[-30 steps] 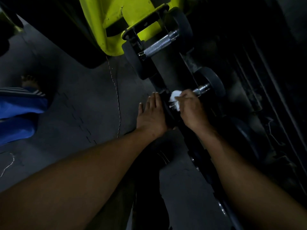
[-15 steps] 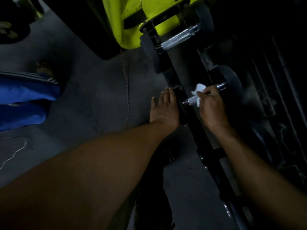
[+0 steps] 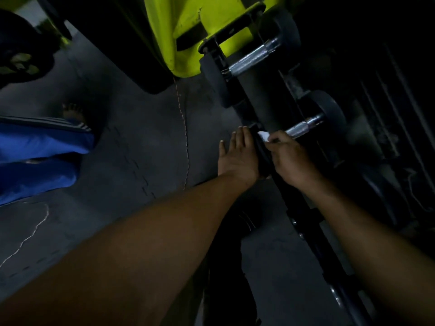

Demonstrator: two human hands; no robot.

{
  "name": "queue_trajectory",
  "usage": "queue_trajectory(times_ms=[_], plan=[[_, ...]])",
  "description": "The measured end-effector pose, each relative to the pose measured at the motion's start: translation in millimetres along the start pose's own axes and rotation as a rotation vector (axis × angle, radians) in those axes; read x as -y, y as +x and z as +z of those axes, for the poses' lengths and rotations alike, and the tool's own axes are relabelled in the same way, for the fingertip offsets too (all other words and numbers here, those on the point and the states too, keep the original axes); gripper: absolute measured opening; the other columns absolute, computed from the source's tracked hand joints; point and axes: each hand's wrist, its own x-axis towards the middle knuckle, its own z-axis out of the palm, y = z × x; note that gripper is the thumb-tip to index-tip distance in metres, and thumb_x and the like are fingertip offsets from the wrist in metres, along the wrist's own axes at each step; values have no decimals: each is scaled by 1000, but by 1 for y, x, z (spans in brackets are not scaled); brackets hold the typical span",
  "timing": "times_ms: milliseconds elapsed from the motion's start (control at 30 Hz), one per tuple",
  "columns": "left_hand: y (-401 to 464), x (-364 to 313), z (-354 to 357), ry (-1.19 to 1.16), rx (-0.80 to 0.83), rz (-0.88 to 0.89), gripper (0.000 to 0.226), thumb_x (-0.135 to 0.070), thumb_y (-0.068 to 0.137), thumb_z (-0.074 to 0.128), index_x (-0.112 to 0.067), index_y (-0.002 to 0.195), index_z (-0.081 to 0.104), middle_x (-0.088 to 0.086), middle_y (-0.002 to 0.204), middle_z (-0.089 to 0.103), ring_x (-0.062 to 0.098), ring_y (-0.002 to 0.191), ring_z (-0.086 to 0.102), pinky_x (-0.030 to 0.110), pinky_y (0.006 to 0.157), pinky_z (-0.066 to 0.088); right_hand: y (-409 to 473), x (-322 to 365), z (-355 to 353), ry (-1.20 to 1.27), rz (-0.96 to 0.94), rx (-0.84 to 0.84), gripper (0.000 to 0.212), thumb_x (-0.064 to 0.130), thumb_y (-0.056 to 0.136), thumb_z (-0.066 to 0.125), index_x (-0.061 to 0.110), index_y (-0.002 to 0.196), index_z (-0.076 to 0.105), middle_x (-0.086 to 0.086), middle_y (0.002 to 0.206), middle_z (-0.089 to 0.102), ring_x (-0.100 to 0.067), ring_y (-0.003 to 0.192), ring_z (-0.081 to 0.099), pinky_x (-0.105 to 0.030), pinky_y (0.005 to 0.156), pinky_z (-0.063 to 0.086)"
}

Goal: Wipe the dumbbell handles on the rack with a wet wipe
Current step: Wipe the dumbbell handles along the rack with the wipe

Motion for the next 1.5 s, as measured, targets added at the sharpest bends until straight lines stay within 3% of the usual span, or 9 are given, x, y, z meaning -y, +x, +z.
queue_trajectory(times_ms=[267, 367, 533, 667, 833, 1033, 1267, 1367, 1500], plan=[[1, 1, -1, 20, -9, 9, 142, -67, 67, 81, -5, 159, -8, 9, 170, -1, 24, 157, 2, 53, 125, 4, -2, -20, -26, -91, 449, -280, 24, 53, 99, 38, 31, 103, 47, 1, 102, 61, -28, 90, 60, -37, 76, 42], [1, 0, -1, 18, -9, 12, 143, -67, 66, 81, -5, 159, -7, 10, 170, -1, 24, 157, 3, 53, 125, 4, 2, -13, -14, -138, 375, -253, 21, 44, 102, 40, 29, 109, 52, 2, 107, 59, -26, 92, 61, -28, 71, 35], [1, 1, 0, 7, -22, 17, 140, -66, 68, 81, -6, 160, -6, 11, 170, 0, 24, 157, 3, 53, 125, 5, -5, 0, -1, -244, -66, 7, 34, 19, 88, 55, 22, 120, 62, 4, 119, 50, -26, 92, 63, -40, 74, 54], [1, 1, 2, 48, -17, 20, 140, -68, 71, 78, -5, 159, -11, 11, 170, -4, 24, 157, 0, 52, 126, 4, 4, 4, -19, -476, 172, -79, 41, 21, 96, 31, 16, 125, 60, -2, 129, 50, -29, 106, 58, -43, 76, 51], [0, 1, 1, 51, -5, 22, 142, -69, 70, 78, -5, 159, -12, 11, 170, -5, 24, 157, -2, 51, 125, 1, 22, -9, -30, -807, 367, -10, 31, 15, 88, 58, 3, 116, 65, -9, 133, 52, -27, 103, 58, -37, 69, 51], [0, 2, -1, 55, 0, 20, 143, -70, 69, 77, -6, 158, -13, 10, 170, -7, 23, 157, -3, 51, 124, 0, 25, -12, -25, -941, 304, -37, 23, 17, 94, 51, 7, 107, 67, -8, 109, 62, -22, 94, 60, -33, 67, 51], [1, 3, 1, 56, -5, 23, 140, -69, 72, 77, -5, 158, -14, 10, 170, -7, 22, 157, -2, 51, 125, 1, -10, -23, -6, -483, 330, -284, 46, -2, 94, 46, -4, 139, 45, -16, 150, 41, -32, 114, 52, -40, 94, 48], [0, 1, 1, 62, 1, 25, 140, -69, 72, 76, -5, 158, -14, 10, 170, -8, 23, 157, -3, 50, 125, 1, -14, -14, -4, -34, 431, -435, 39, -4, 93, 46, -4, 132, 55, -19, 142, 51, -33, 128, 50, -39, 110, 40], [1, 2, 0, 56, -13, 31, 142, -71, 70, 76, -5, 158, -13, 11, 170, -6, 23, 157, -1, 51, 126, 2, -5, -8, 4, 390, 858, -670, 24, 17, 93, 60, 17, 113, 72, 0, 113, 71, -16, 104, 66, -28, 96, 50]])
